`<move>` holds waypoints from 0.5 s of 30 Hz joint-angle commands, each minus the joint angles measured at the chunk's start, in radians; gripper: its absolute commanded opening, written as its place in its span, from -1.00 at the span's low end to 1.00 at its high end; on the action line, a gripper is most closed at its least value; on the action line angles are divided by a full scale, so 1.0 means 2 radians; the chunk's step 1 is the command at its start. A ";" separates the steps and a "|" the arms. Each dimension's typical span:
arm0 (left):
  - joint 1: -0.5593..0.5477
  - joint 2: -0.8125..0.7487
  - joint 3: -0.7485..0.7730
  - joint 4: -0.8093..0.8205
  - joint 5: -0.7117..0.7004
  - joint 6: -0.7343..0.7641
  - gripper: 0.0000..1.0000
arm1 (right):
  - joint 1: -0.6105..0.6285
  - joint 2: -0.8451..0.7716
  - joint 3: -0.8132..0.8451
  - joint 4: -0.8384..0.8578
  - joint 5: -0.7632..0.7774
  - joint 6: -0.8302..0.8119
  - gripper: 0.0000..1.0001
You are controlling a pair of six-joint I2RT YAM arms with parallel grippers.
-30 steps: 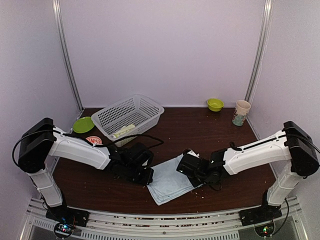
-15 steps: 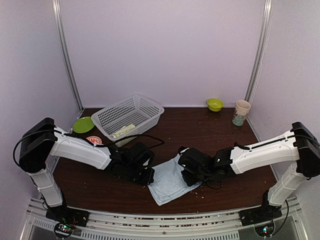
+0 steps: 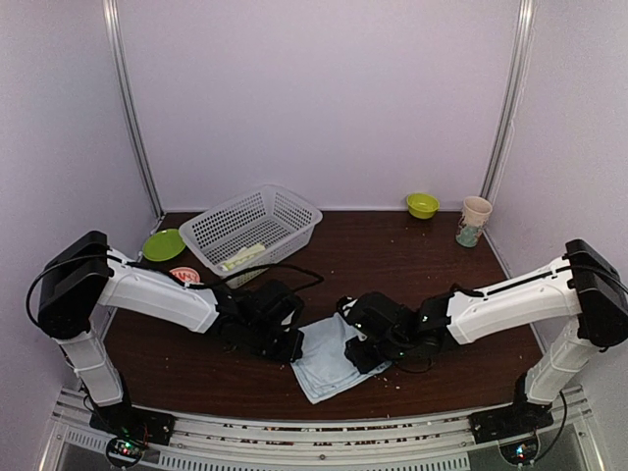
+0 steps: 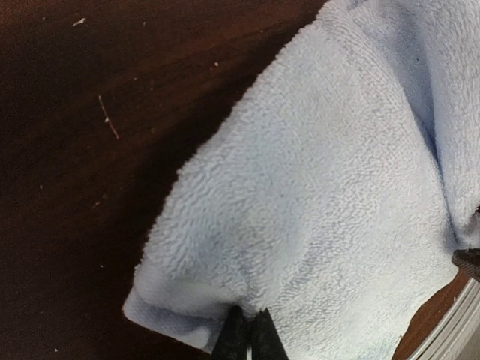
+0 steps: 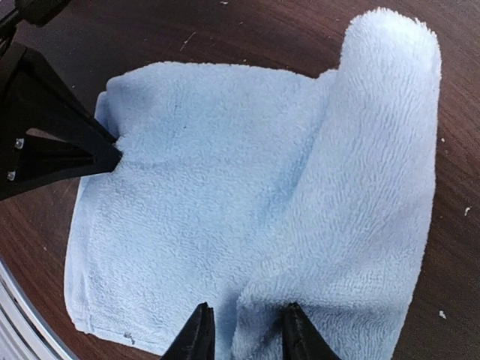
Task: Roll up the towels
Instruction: Roll the towel at the center of the board.
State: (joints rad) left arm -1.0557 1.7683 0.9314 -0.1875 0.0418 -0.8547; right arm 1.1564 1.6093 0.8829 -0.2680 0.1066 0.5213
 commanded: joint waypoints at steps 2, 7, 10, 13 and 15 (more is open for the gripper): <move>-0.004 -0.005 -0.003 -0.039 0.004 0.009 -1.00 | -0.001 0.014 -0.016 0.038 -0.062 0.006 -0.31; -0.004 -0.048 0.003 -0.075 -0.011 0.018 -0.90 | -0.008 0.025 -0.040 0.085 -0.099 0.023 -0.16; -0.004 -0.069 0.015 -0.095 -0.018 0.024 -0.74 | -0.012 0.031 -0.046 0.099 -0.112 0.027 -0.08; -0.004 -0.085 0.027 -0.103 -0.017 0.028 -0.53 | -0.018 0.039 -0.050 0.108 -0.122 0.029 -0.04; -0.004 -0.092 0.037 -0.102 -0.014 0.029 -0.43 | -0.020 0.041 -0.052 0.113 -0.126 0.030 0.00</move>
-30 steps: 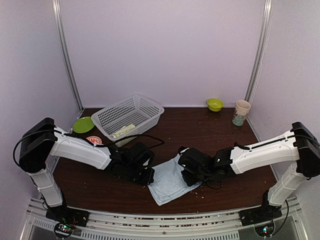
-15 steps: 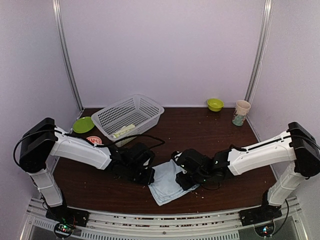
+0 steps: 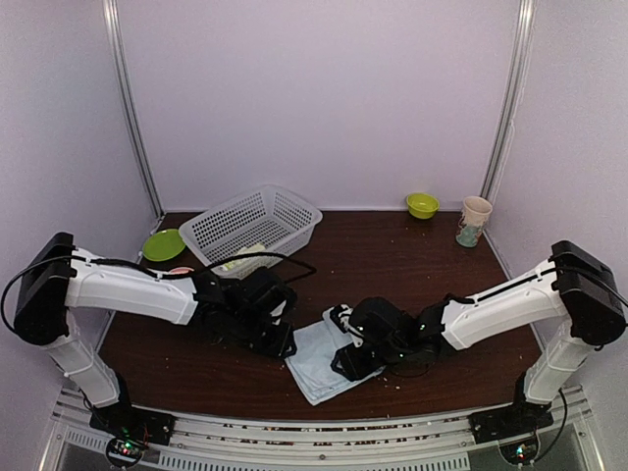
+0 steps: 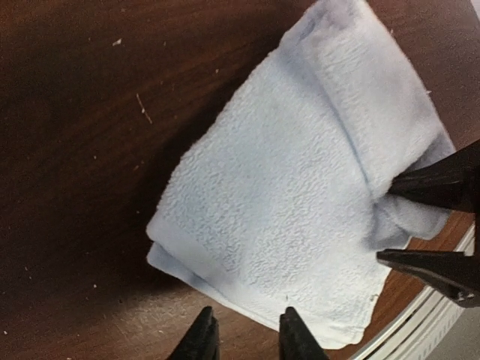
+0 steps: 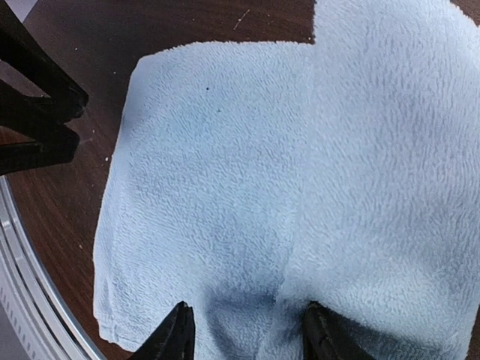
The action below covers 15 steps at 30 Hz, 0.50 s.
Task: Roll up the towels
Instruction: Roll the towel at the center of the board.
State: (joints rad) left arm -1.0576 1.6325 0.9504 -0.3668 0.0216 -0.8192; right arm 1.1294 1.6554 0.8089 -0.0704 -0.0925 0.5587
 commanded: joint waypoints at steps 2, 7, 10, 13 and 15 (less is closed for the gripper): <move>-0.003 -0.029 0.038 -0.003 0.001 0.013 -0.38 | -0.010 0.017 -0.018 0.019 -0.030 0.015 0.04; 0.006 -0.009 0.065 0.056 0.028 0.006 -0.41 | -0.020 0.014 -0.028 0.033 -0.036 0.022 0.10; 0.013 0.015 0.076 0.100 0.055 -0.006 -0.47 | -0.023 0.013 -0.031 0.035 -0.036 0.024 0.11; 0.020 0.038 0.088 0.128 0.073 -0.013 -0.57 | -0.025 0.013 -0.031 0.035 -0.036 0.025 0.11; 0.023 0.050 0.092 0.143 0.084 -0.016 -0.61 | -0.025 0.013 -0.031 0.036 -0.036 0.025 0.11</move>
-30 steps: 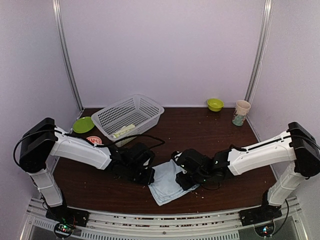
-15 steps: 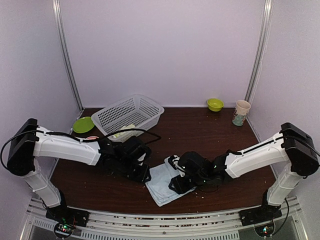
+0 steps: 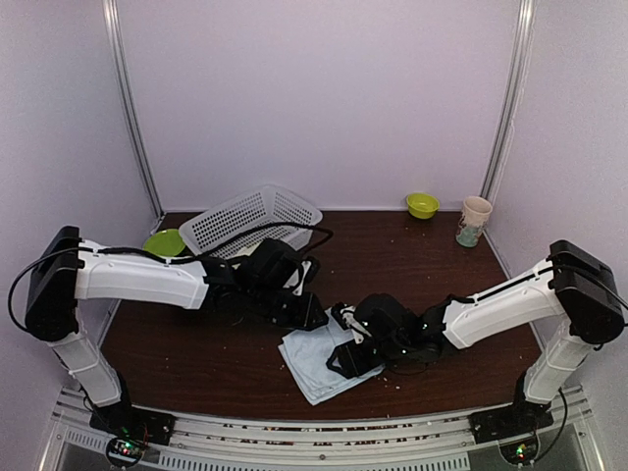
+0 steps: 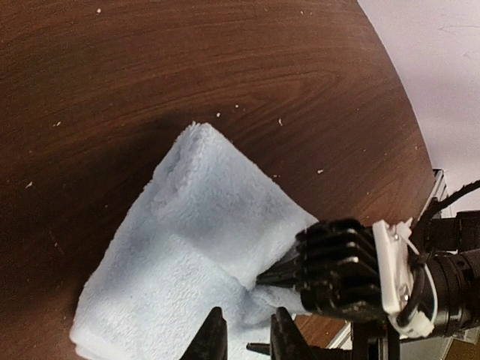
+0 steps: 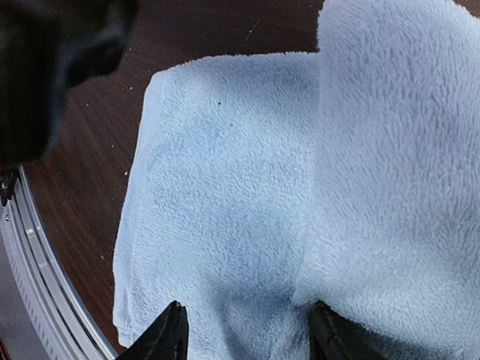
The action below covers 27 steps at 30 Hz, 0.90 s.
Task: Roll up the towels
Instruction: Roll the towel at the center of the board.
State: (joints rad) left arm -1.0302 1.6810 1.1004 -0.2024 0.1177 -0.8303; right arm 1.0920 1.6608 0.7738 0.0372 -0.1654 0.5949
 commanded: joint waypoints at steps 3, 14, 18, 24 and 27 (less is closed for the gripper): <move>0.016 0.040 0.020 0.079 0.047 -0.016 -0.65 | -0.008 0.011 -0.014 -0.018 0.000 0.007 0.11; 0.045 0.087 0.014 0.173 0.100 -0.045 -0.67 | -0.009 0.006 -0.011 -0.017 -0.010 0.007 0.12; 0.048 0.113 0.025 0.177 0.114 -0.049 -0.67 | -0.009 0.003 -0.012 -0.019 -0.011 0.006 0.13; 0.056 0.144 0.010 0.215 0.140 -0.076 -0.68 | -0.008 -0.015 -0.017 -0.020 -0.013 0.006 0.17; 0.062 0.154 0.003 0.214 0.141 -0.081 -0.71 | -0.009 -0.030 -0.011 -0.033 -0.013 0.003 0.24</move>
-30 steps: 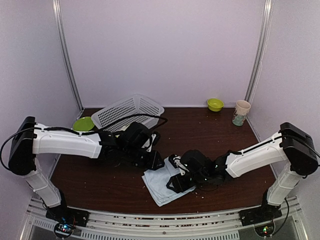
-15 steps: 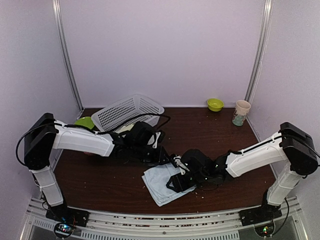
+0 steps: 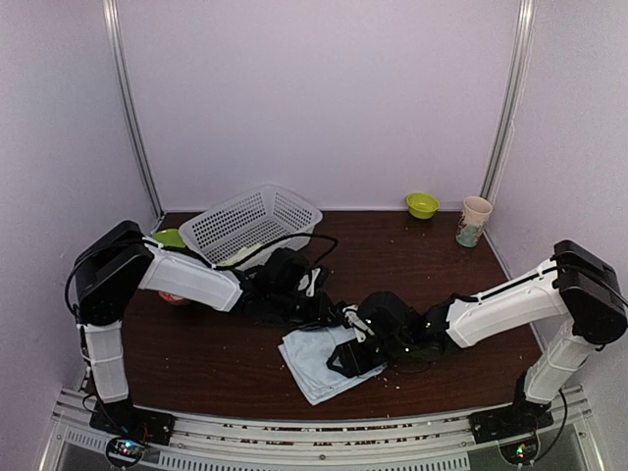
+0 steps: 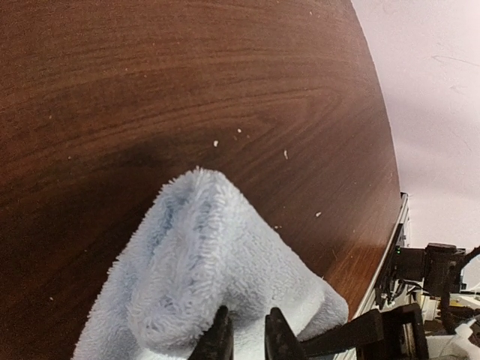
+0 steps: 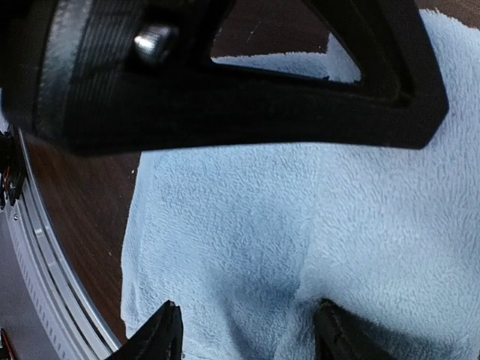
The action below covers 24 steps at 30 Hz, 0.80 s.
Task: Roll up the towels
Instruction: Roll the towel at the center of the board.
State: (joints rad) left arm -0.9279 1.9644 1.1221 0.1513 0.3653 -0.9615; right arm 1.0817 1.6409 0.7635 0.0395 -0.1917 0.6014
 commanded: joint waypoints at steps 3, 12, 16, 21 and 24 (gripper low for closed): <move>0.017 0.017 -0.018 0.033 0.014 -0.018 -0.74 | -0.004 -0.050 0.004 -0.067 0.002 -0.009 0.29; 0.021 0.018 -0.036 0.023 0.005 -0.019 -0.86 | -0.008 -0.109 0.018 -0.142 0.055 -0.015 0.11; 0.021 0.013 -0.041 0.015 0.002 -0.014 -0.89 | -0.005 -0.075 0.026 -0.156 0.045 -0.014 -0.40; 0.021 0.012 -0.044 -0.003 -0.005 -0.005 -0.92 | 0.010 -0.033 0.021 -0.163 0.043 -0.001 -0.62; 0.021 0.018 -0.042 -0.009 -0.008 -0.003 -0.92 | 0.012 -0.006 0.021 -0.177 0.048 0.010 -0.63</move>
State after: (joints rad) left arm -0.8928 1.9881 1.0569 0.1825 0.3786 -0.9920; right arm 1.0946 1.5753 0.8021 -0.2497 -0.1257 0.5903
